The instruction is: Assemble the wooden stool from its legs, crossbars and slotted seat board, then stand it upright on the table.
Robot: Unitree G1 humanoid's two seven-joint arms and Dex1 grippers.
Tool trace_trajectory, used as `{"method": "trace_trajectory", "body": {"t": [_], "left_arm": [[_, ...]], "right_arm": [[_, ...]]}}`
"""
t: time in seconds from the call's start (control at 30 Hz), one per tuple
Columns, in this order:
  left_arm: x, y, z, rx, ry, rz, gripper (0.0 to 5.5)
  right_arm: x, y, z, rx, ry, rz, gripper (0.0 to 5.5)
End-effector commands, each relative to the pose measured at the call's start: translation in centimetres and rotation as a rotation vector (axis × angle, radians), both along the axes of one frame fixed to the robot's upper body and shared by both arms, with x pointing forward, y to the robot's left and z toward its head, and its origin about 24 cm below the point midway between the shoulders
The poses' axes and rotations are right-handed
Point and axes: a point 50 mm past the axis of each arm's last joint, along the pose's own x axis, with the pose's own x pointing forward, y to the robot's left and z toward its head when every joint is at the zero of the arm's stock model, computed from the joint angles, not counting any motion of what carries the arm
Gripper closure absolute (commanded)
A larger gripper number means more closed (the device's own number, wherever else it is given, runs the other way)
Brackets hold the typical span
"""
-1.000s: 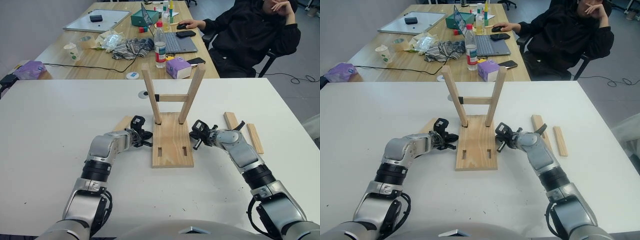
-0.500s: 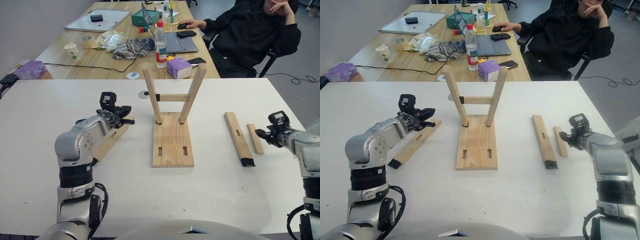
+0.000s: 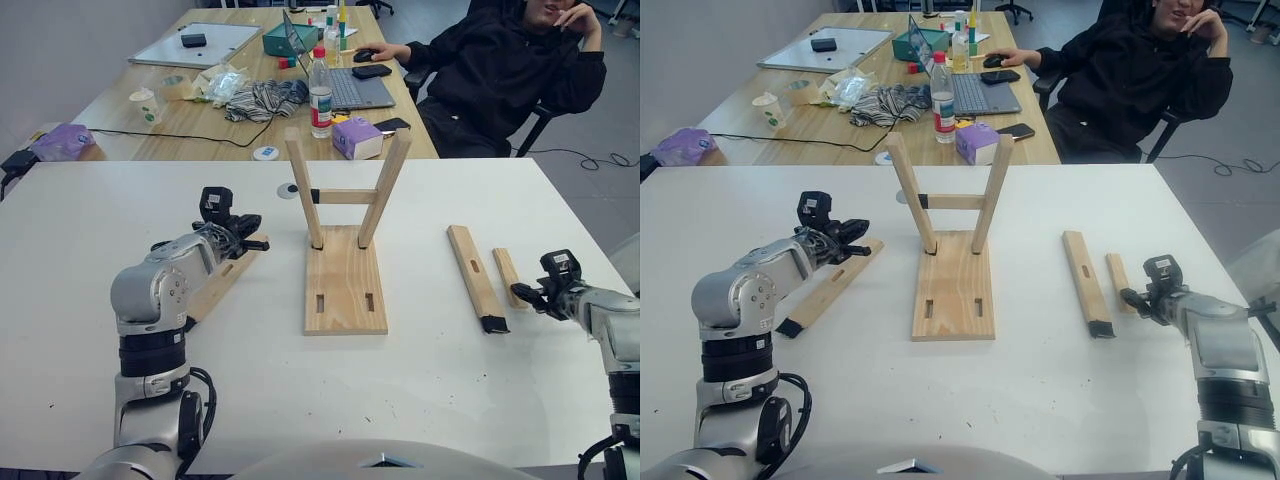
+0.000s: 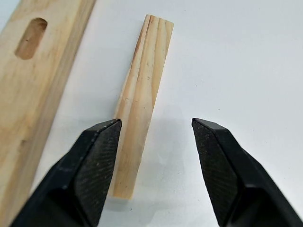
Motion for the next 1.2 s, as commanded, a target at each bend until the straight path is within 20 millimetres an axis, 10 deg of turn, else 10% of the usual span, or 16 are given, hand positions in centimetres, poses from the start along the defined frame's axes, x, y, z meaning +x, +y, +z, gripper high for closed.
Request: {"method": "trace_trajectory", "body": {"t": [0.03, 0.2, 0.53, 0.83, 1.07, 1.2], "left_arm": [[-0.1, 0.0, -0.1, 0.027, 0.010, 0.001, 5.50], [0.0, -0.1, -0.2, 0.032, 0.014, -0.007, 5.50], [0.3, 0.0, 0.0, 0.035, 0.005, -0.014, 5.50], [1.2, 0.4, 2.9, -0.006, -0.163, 0.024, 5.50], [0.6, 2.1, 10.7, -0.321, -0.602, -0.041, 5.50], [-0.7, -0.4, 14.3, -0.478, -0.717, -0.307, 5.50]], "right_arm": [[0.7, 0.1, 0.8, 0.046, -0.032, -0.036, 2.75], [1.9, 1.9, 3.3, 0.068, -0.102, 0.020, 2.75], [-2.6, 1.0, -4.3, 0.162, 0.181, -0.051, 2.75], [-2.3, 0.5, -5.6, 0.243, 0.117, -0.192, 4.22], [6.0, 4.1, 5.1, 0.409, -0.522, -0.016, 4.22], [7.8, 11.0, 15.5, 0.539, -0.871, 0.330, 4.22]]}}
